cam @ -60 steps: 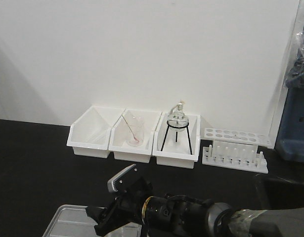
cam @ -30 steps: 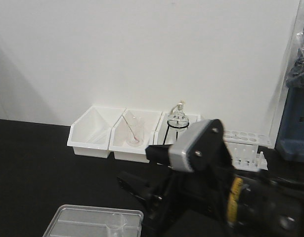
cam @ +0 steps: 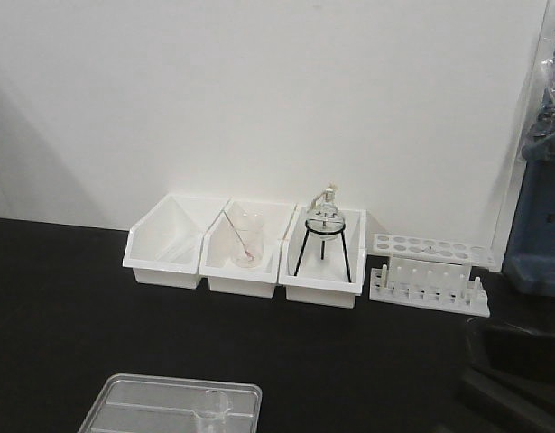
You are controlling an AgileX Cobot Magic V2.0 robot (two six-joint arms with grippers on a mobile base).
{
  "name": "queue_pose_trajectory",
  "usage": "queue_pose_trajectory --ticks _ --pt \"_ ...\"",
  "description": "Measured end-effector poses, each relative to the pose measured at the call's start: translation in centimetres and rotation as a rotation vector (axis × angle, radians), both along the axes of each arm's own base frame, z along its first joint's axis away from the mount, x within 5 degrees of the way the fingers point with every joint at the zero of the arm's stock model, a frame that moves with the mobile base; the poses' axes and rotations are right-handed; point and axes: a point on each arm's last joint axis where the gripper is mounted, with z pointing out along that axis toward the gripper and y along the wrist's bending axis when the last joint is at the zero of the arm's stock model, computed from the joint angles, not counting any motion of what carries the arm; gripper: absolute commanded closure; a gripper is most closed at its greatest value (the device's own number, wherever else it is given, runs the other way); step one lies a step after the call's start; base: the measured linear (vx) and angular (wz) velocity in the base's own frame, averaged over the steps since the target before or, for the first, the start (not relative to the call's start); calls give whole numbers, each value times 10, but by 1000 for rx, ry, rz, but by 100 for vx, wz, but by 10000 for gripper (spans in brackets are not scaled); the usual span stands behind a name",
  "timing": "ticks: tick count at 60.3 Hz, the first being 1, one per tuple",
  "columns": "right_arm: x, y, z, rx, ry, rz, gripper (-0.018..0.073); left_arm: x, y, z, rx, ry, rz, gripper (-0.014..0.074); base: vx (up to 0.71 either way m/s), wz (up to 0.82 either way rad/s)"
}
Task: Move beaker to silver tray on left bench
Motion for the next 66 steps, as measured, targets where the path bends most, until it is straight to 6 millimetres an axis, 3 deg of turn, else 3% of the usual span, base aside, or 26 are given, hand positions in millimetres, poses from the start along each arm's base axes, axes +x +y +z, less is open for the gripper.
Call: queue_pose_trajectory --ticks 8,15,19,23,30,40,54,66 --pt "-33 -21 2 67 -130 0 312 0 0 0 0 0 0 595 0 0" --pt "-61 -39 3 131 -251 1 426 0 0 0 0 0 0 595 0 0" --pt "-66 -45 2 147 -270 -27 497 0 0 0 0 0 0 595 0 0" --pt "-63 -51 -1 168 -218 -94 579 0 0 0 0 0 0 595 0 0" --pt "-46 -66 -16 213 31 -296 576 0 0 0 0 0 0 595 0 0" --pt "-36 -80 -43 133 287 -556 576 0 0 0 0 0 0 595 0 0" --pt "-36 -87 -66 145 298 -759 575 0 0 0 0 0 0 595 0 0" --pt "-34 -86 -94 241 274 -798 575 0 0 0 0 0 0 595 0 0"
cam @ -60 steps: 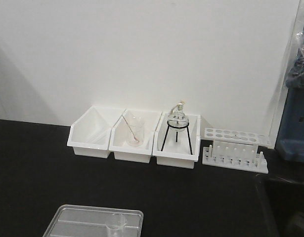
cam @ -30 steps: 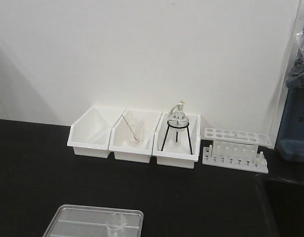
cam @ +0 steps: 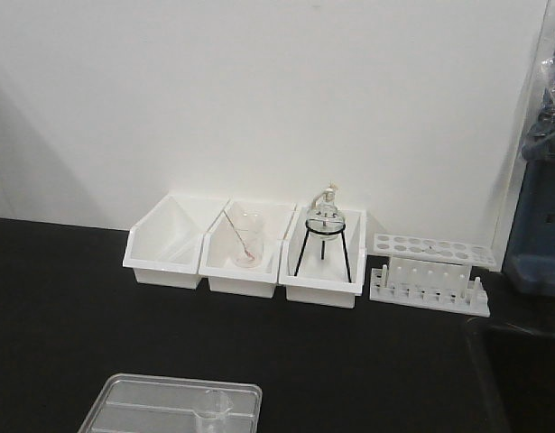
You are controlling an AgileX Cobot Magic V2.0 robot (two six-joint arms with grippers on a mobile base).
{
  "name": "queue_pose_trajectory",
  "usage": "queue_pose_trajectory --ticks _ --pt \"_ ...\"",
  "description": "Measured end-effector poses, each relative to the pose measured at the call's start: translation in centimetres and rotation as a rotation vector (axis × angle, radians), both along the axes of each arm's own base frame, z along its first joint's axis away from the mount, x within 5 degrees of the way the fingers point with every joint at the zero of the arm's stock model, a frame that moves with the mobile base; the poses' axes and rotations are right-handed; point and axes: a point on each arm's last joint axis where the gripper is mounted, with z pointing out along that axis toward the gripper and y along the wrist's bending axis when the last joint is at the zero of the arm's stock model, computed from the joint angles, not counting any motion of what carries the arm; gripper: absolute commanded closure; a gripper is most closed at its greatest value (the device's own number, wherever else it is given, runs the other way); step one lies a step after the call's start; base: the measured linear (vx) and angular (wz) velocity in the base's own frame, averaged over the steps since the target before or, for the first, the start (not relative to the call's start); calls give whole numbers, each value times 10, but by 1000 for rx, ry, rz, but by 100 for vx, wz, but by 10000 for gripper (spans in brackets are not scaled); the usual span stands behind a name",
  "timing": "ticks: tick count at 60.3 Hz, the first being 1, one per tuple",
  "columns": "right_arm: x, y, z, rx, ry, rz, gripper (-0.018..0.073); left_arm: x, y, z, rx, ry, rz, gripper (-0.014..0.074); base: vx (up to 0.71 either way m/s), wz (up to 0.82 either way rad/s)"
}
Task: Move beaker to silver tray on left bench
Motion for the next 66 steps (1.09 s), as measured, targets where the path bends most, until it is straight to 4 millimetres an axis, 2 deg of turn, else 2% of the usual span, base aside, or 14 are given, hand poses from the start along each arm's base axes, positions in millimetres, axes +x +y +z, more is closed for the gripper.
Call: queue_pose_trajectory --ticks 12,17,25,34,66 --pt "5 1 -44 -124 32 -8 575 0 0 0 0 -1 0 595 0 0" --pt "5 0 -52 -115 76 -8 575 0 0 0 0 -1 0 595 0 1" --pt "5 0 -53 -111 83 -22 575 0 0 0 0 -1 0 595 0 0" --pt "5 -2 -53 -20 87 -71 575 0 0 0 0 -1 0 595 0 0" --pt "5 -4 -53 -70 89 -103 573 0 0 0 0 -1 0 595 0 0"
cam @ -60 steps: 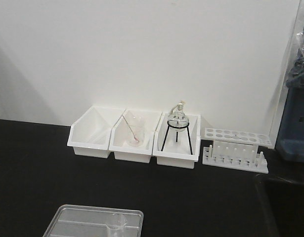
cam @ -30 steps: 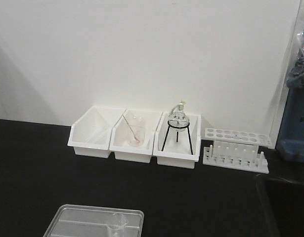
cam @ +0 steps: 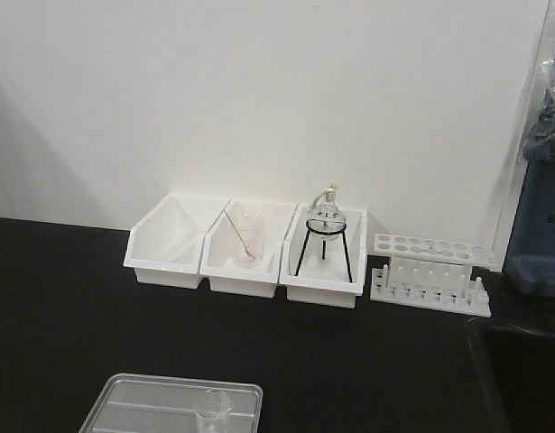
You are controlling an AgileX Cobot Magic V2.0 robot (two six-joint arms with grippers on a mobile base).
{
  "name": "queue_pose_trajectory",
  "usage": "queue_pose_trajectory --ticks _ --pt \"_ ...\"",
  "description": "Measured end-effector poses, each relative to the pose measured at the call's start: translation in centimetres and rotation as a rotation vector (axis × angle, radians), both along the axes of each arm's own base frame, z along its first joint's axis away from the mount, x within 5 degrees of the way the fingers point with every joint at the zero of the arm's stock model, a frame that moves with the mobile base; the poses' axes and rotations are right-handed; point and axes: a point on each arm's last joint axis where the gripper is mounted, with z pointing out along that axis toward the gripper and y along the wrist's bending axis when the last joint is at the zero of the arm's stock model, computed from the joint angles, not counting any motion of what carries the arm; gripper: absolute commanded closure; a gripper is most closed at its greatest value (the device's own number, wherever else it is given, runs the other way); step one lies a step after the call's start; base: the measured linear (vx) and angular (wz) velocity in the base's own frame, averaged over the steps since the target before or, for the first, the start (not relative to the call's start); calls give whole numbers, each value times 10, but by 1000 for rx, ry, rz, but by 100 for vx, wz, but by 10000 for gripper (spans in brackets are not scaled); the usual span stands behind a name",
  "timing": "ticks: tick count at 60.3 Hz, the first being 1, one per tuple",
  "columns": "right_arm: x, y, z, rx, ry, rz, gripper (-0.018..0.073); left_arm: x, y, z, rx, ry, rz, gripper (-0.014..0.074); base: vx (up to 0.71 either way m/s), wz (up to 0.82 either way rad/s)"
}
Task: Move beaker to silver tray on left bench
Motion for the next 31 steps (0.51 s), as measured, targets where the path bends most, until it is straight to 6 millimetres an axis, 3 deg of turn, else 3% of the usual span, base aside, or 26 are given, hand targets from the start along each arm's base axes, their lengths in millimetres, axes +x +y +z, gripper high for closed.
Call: queue_pose_trajectory --ticks 31 --pt "0 0 0 0 0 0 573 0 0 0 0 0 0 595 0 0"
